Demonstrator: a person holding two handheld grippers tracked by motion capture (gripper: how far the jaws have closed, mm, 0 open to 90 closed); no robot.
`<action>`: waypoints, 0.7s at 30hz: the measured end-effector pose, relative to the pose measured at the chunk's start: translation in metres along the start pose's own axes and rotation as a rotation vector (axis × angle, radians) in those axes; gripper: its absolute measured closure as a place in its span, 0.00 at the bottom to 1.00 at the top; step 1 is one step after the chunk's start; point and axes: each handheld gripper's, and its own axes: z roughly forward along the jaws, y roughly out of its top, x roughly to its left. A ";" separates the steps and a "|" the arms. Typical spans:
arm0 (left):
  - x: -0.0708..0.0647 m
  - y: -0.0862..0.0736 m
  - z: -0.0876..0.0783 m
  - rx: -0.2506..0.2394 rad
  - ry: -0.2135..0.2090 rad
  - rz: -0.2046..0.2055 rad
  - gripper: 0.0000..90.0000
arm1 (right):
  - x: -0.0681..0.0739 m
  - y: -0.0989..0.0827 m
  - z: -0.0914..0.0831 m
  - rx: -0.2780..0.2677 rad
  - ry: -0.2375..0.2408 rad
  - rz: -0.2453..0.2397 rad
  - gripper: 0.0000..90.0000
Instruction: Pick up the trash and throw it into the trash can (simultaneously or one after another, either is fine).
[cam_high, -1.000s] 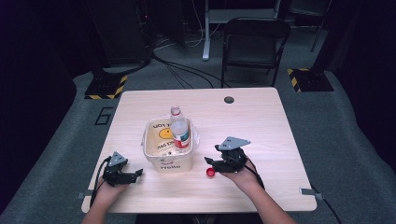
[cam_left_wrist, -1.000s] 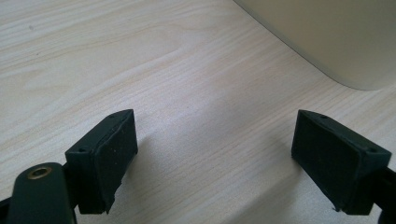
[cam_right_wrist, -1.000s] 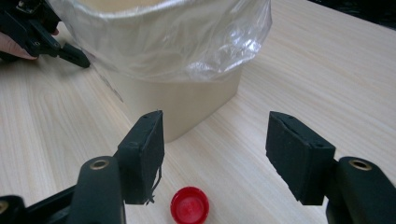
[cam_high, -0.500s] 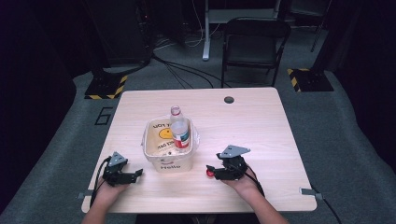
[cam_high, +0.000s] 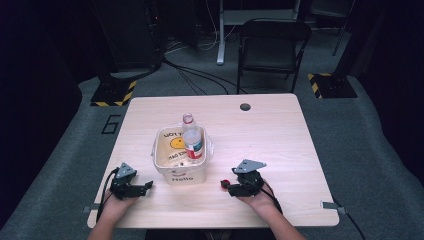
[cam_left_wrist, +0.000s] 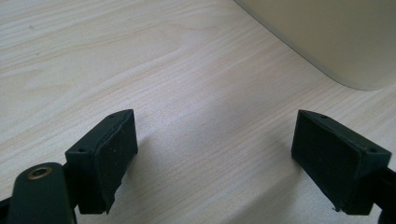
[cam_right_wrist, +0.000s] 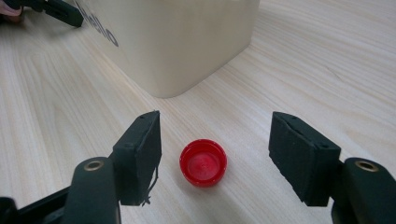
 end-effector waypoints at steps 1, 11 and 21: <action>0.000 0.000 0.000 0.000 0.000 0.000 0.16 | 0.000 -0.001 0.000 0.002 -0.001 0.002 0.38; 0.000 0.000 0.000 0.000 -0.001 -0.002 0.16 | -0.001 -0.006 0.002 0.009 -0.001 0.017 0.38; 0.000 0.000 0.000 0.000 -0.001 -0.001 0.16 | -0.001 -0.010 0.007 0.021 -0.007 0.013 0.40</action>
